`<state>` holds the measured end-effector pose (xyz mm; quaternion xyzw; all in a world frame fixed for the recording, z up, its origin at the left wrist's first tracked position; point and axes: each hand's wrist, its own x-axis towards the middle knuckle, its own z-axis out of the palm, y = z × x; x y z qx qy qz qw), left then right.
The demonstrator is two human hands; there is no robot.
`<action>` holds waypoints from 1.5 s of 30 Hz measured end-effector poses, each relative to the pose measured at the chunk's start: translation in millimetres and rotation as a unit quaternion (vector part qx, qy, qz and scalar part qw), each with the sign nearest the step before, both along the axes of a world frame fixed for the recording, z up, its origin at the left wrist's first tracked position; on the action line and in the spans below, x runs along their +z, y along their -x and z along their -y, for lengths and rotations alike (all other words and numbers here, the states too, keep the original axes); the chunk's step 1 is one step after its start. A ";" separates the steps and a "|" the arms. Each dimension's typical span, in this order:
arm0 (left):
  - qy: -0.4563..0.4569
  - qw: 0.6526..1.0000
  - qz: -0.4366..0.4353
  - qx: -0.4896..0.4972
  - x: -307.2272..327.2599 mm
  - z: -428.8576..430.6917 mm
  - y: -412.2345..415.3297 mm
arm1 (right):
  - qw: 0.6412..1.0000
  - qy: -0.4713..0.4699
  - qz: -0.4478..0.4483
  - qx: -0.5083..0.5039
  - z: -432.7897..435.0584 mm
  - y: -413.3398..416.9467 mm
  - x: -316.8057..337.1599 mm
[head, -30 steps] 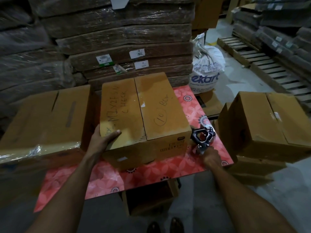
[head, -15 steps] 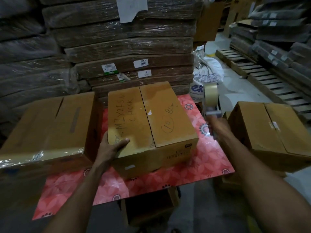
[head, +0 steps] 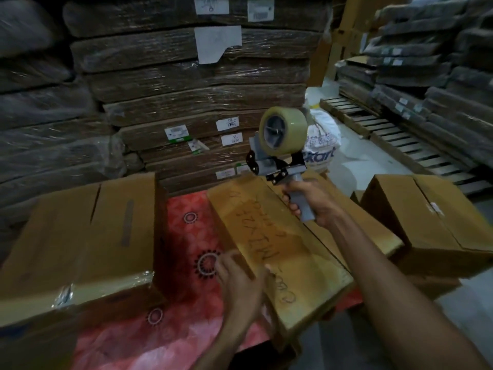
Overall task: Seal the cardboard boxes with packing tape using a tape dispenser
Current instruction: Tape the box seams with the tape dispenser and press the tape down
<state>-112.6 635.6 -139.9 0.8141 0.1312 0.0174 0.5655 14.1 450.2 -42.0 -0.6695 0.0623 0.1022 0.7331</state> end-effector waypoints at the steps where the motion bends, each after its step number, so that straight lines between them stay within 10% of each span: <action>1: -0.001 1.000 0.030 0.009 8.9 -16.8 -22.2 | 1.000 -0.002 0.005 0.001 -5.8 4.4 -3.7; 4: 0.162 0.986 -0.004 -0.047 54.6 -53.0 -96.7 | 0.999 -0.035 0.006 0.008 -21.0 16.7 -12.3; 8: 0.430 0.865 -0.218 -0.141 87.8 -63.5 -170.2 | 0.999 -0.048 0.010 0.023 -34.0 29.0 -12.3; 16: 0.460 0.767 -0.386 -0.225 82.0 -46.0 -213.0 | 0.996 -0.049 0.055 0.046 -29.9 15.3 -3.1; 23: 0.510 0.787 -0.290 -0.190 77.6 -44.8 -235.1 | 0.994 -0.032 0.077 0.069 -18.1 -7.3 9.3; 35: 0.095 0.958 -0.180 -0.203 97.8 -17.0 -298.9 | 0.990 0.127 0.055 0.002 -9.1 -9.5 -18.5; 45: -0.047 0.965 -0.085 -0.245 73.0 -4.3 -351.6 | 0.975 0.206 0.004 -0.081 8.6 16.0 -41.6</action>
